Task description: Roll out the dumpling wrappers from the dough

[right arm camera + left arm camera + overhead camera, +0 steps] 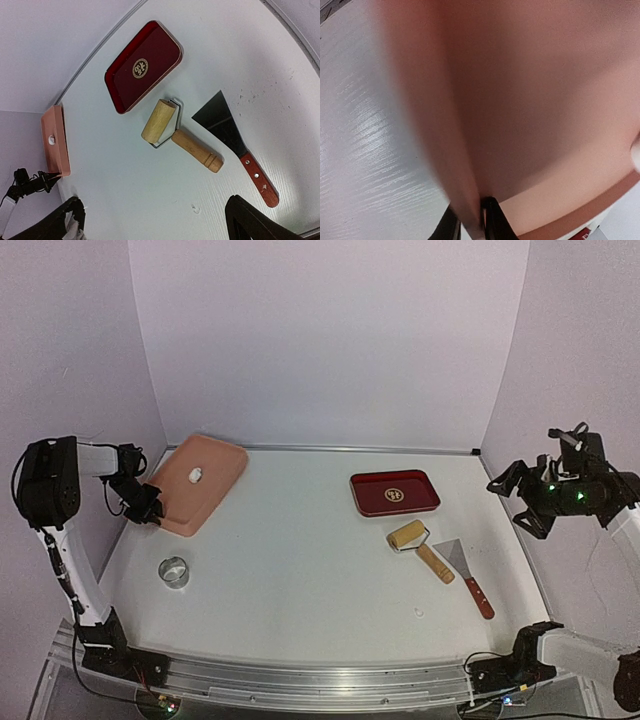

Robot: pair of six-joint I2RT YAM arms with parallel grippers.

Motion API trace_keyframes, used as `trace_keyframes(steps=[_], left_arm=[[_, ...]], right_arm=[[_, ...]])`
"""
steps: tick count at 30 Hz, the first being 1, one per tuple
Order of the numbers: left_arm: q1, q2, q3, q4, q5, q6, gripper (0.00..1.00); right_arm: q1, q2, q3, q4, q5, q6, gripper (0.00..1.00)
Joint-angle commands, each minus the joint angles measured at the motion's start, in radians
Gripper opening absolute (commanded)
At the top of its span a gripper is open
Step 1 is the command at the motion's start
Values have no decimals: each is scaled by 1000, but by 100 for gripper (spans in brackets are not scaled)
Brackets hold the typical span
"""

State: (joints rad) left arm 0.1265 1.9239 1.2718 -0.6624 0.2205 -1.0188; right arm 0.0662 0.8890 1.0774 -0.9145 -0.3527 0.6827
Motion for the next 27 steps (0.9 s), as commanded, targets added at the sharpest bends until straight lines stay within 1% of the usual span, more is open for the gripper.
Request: trace_keyframes(steps=[1,3,9,16,23,27], left_arm=[[-58,14,61,-23,16,152,9],[-95,21,100,-73,9,211,6],[-213,44,178,-200,-6,376,4],[-288,60,228,-304,37,438,3],[-441,91,280,-381,42,461,3],[-518,105,292,-408,46,457,3]], right_arm=[[2,4,36,-22,28,-35,98],[2,4,38,-25,30,-41,98],[2,1,37,-31,34,-58,98],[2,-1,36,-38,23,-73,98],[3,-7,30,-51,13,-86,98],[2,-6,19,-55,-24,-103,98]])
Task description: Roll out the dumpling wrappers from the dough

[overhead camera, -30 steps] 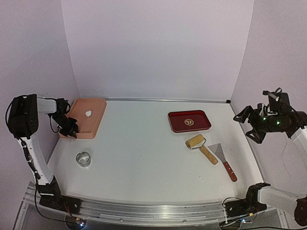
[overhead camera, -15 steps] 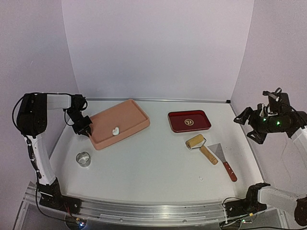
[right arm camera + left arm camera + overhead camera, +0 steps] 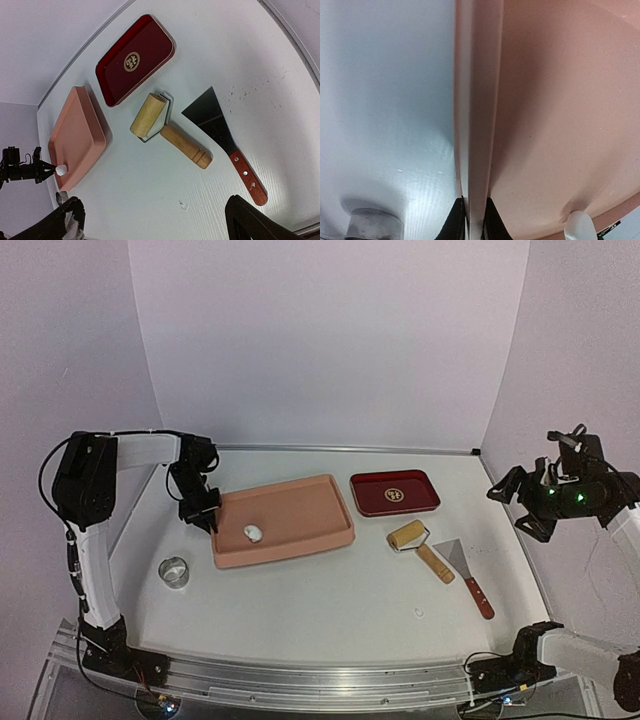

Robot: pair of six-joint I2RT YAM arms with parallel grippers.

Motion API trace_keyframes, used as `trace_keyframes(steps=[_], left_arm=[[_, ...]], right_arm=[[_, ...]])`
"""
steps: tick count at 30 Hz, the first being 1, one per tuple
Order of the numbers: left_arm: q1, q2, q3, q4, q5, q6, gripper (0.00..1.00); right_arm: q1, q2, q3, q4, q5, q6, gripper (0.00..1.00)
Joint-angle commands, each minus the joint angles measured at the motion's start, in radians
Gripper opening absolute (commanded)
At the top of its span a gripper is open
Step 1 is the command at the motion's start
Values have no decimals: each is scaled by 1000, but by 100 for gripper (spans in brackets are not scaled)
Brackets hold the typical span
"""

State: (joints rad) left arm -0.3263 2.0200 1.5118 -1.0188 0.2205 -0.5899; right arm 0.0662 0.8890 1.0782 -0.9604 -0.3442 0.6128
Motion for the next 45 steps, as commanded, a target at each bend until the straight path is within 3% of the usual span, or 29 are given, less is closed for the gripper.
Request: trace_keyframes(steps=[1,17,25,32,39,45], left_arm=[[-88,14,58,-59,43,28,3],[-282,37,10,-79,37,-81,4],[-298,41,-4,-136,6,-89,5],[-299,18,-37,-126,-12,-118,27],[-300,16,-3,-138,-30,-125,42],[-303,-60,37,-155,-63,-110,55]], right_arm=[[2,-5,12,-10,-43,-40,98],[4,61,-52,-50,-184,-149,98],[22,44,-132,-40,-100,-200,98],[60,69,-165,80,-34,-127,98],[294,268,-151,153,142,-122,93],[355,359,-156,209,218,-140,89]])
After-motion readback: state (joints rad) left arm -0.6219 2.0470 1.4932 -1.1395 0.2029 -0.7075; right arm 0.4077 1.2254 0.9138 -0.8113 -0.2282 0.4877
